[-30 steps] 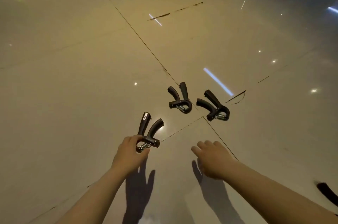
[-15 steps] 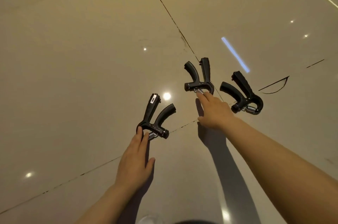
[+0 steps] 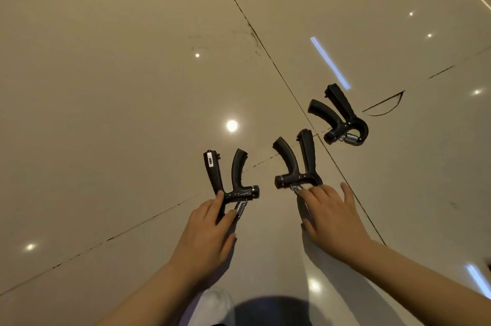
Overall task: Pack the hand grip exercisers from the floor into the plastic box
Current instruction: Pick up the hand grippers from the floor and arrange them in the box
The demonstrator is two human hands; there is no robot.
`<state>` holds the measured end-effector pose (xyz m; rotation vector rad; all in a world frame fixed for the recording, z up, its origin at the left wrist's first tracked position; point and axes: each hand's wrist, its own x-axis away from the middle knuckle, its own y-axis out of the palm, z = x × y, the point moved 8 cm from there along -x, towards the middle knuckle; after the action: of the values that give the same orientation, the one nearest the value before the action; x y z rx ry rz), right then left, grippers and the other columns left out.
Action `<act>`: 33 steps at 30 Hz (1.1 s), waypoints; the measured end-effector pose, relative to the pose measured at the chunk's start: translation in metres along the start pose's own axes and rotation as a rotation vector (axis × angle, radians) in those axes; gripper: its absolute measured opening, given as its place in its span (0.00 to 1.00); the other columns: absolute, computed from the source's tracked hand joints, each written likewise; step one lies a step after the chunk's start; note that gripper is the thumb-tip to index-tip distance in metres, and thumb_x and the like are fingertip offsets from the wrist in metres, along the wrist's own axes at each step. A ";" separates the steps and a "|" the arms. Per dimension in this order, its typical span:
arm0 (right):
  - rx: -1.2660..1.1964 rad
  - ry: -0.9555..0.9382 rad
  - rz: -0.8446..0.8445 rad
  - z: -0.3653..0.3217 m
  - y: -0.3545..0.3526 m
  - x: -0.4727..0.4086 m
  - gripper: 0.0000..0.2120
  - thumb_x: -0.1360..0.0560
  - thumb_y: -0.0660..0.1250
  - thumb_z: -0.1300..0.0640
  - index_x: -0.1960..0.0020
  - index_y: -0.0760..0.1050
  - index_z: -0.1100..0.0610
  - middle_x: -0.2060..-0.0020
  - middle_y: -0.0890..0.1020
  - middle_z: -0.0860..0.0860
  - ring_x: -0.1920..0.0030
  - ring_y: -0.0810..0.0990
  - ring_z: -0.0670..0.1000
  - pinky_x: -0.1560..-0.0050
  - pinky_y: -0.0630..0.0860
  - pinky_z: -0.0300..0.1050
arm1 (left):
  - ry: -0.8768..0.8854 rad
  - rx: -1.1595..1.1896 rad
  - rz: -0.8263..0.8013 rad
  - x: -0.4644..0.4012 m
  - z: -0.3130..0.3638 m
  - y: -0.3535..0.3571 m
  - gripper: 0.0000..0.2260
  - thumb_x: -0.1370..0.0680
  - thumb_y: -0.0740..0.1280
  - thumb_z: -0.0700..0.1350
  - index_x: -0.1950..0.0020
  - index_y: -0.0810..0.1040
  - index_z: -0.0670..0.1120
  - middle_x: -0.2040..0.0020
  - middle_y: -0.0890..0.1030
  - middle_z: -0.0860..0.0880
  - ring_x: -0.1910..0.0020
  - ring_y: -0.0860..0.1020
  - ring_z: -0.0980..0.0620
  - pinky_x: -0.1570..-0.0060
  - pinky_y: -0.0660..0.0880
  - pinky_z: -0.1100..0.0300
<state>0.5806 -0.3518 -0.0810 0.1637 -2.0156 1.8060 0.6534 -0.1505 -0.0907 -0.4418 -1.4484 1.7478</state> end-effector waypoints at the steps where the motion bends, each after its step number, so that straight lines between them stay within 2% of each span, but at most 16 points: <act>1: 0.019 -0.019 0.008 0.001 0.007 0.014 0.30 0.41 0.78 0.50 0.41 0.75 0.52 0.48 0.80 0.51 0.44 0.79 0.56 0.39 0.66 0.67 | -0.004 -0.009 -0.002 0.000 0.004 0.000 0.22 0.32 0.70 0.53 0.40 0.77 0.48 0.37 0.76 0.41 0.46 0.72 0.47 0.51 0.76 0.55; 3: 0.055 -0.063 0.004 0.000 0.021 0.033 0.32 0.45 0.80 0.52 0.43 0.76 0.53 0.45 0.80 0.55 0.42 0.78 0.60 0.42 0.69 0.68 | -0.032 -0.013 0.002 -0.002 0.008 0.000 0.25 0.32 0.67 0.55 0.37 0.76 0.46 0.39 0.78 0.41 0.49 0.73 0.49 0.53 0.77 0.56; 5: 0.047 -0.081 0.006 0.002 0.025 0.040 0.33 0.46 0.80 0.53 0.42 0.77 0.55 0.43 0.79 0.56 0.39 0.77 0.61 0.43 0.70 0.68 | -0.054 0.019 0.013 -0.004 0.010 -0.001 0.26 0.32 0.66 0.55 0.36 0.75 0.45 0.39 0.78 0.41 0.51 0.76 0.47 0.54 0.77 0.55; 6: 0.036 -0.085 0.021 0.003 0.024 0.039 0.30 0.44 0.79 0.53 0.43 0.77 0.54 0.43 0.79 0.55 0.39 0.76 0.60 0.42 0.70 0.68 | -0.058 0.035 0.024 -0.005 0.009 -0.002 0.26 0.31 0.65 0.55 0.36 0.74 0.46 0.40 0.78 0.41 0.52 0.77 0.47 0.54 0.77 0.55; 8: -0.011 -0.081 0.082 0.004 0.014 0.031 0.18 0.37 0.75 0.53 0.48 0.77 0.52 0.45 0.78 0.52 0.42 0.77 0.57 0.39 0.66 0.64 | -0.043 0.028 0.042 -0.005 0.006 -0.006 0.23 0.31 0.67 0.54 0.38 0.73 0.48 0.41 0.79 0.42 0.53 0.78 0.47 0.56 0.77 0.55; 10: -0.135 -0.006 0.176 0.011 -0.001 0.018 0.08 0.32 0.70 0.53 0.52 0.78 0.50 0.45 0.77 0.50 0.44 0.76 0.53 0.39 0.66 0.59 | 0.005 0.006 0.071 -0.007 0.002 -0.014 0.20 0.30 0.66 0.52 0.40 0.75 0.49 0.44 0.81 0.45 0.55 0.79 0.48 0.57 0.76 0.56; 11: -0.211 0.058 0.216 0.016 -0.008 0.011 0.08 0.31 0.70 0.54 0.51 0.78 0.51 0.43 0.76 0.51 0.44 0.75 0.53 0.40 0.67 0.58 | 0.022 0.000 0.086 -0.010 0.000 -0.019 0.18 0.28 0.63 0.52 0.40 0.77 0.49 0.47 0.82 0.47 0.56 0.80 0.49 0.58 0.75 0.57; 13: -0.319 0.178 0.237 0.025 -0.018 -0.006 0.15 0.29 0.71 0.54 0.42 0.77 0.52 0.37 0.72 0.53 0.40 0.73 0.54 0.40 0.68 0.56 | 0.013 0.026 0.112 -0.021 -0.011 -0.029 0.18 0.27 0.58 0.51 0.41 0.78 0.49 0.52 0.83 0.51 0.57 0.79 0.49 0.60 0.73 0.57; 15: -0.370 0.253 0.161 0.031 -0.019 -0.029 0.25 0.26 0.68 0.49 0.32 0.68 0.52 0.30 0.66 0.54 0.33 0.67 0.55 0.36 0.66 0.55 | -0.016 0.022 0.119 -0.035 -0.023 -0.032 0.19 0.26 0.56 0.49 0.39 0.77 0.49 0.47 0.81 0.50 0.52 0.79 0.47 0.59 0.73 0.55; 17: -0.300 0.265 0.102 0.033 -0.020 -0.057 0.32 0.26 0.65 0.42 0.27 0.59 0.50 0.28 0.62 0.55 0.30 0.62 0.57 0.34 0.65 0.55 | -0.076 -0.061 0.049 -0.053 -0.031 -0.033 0.21 0.24 0.55 0.52 0.32 0.70 0.52 0.34 0.73 0.46 0.41 0.74 0.44 0.53 0.74 0.52; 19: -0.237 0.278 0.051 0.030 -0.021 -0.082 0.37 0.29 0.65 0.36 0.27 0.56 0.50 0.30 0.63 0.57 0.31 0.63 0.58 0.37 0.68 0.55 | -0.189 -0.084 -0.078 -0.074 -0.036 -0.030 0.27 0.22 0.53 0.62 0.25 0.54 0.58 0.23 0.54 0.47 0.29 0.61 0.42 0.42 0.70 0.48; 21: -0.250 0.315 0.003 0.021 -0.017 -0.097 0.38 0.31 0.66 0.35 0.29 0.57 0.51 0.32 0.64 0.58 0.34 0.64 0.59 0.40 0.69 0.54 | -0.292 0.016 -0.224 -0.094 -0.036 -0.024 0.31 0.24 0.52 0.66 0.25 0.44 0.61 0.23 0.40 0.49 0.25 0.47 0.41 0.35 0.63 0.45; 23: -0.247 0.311 -0.008 0.007 -0.013 -0.104 0.37 0.31 0.68 0.37 0.30 0.58 0.52 0.31 0.60 0.59 0.32 0.60 0.60 0.39 0.69 0.53 | -0.265 0.057 -0.272 -0.107 -0.023 -0.019 0.31 0.23 0.54 0.65 0.25 0.43 0.61 0.23 0.37 0.48 0.25 0.43 0.40 0.31 0.58 0.41; 26: -0.283 0.261 0.036 -0.005 -0.006 -0.101 0.32 0.26 0.66 0.42 0.28 0.57 0.52 0.27 0.54 0.58 0.28 0.54 0.61 0.32 0.65 0.54 | -0.172 -0.111 -0.261 -0.104 -0.016 -0.007 0.31 0.22 0.55 0.62 0.25 0.43 0.59 0.24 0.40 0.43 0.26 0.45 0.36 0.32 0.57 0.38; 29: -0.325 0.225 0.066 0.000 -0.004 -0.094 0.31 0.26 0.65 0.43 0.28 0.58 0.53 0.26 0.54 0.56 0.26 0.51 0.59 0.32 0.65 0.51 | -0.152 -0.153 -0.159 -0.096 -0.022 -0.008 0.29 0.21 0.53 0.62 0.25 0.43 0.58 0.24 0.47 0.43 0.27 0.51 0.38 0.35 0.65 0.44; 33: -0.285 0.189 0.109 0.001 -0.007 -0.087 0.31 0.26 0.65 0.42 0.29 0.61 0.54 0.28 0.58 0.58 0.27 0.55 0.58 0.35 0.68 0.51 | -0.173 -0.161 -0.194 -0.095 -0.027 -0.012 0.29 0.23 0.53 0.64 0.25 0.48 0.57 0.25 0.50 0.46 0.36 0.65 0.42 0.51 0.75 0.52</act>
<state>0.6617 -0.3704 -0.1085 -0.1986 -2.1496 1.5085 0.7350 -0.2049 -0.1079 -0.2282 -1.7027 1.5519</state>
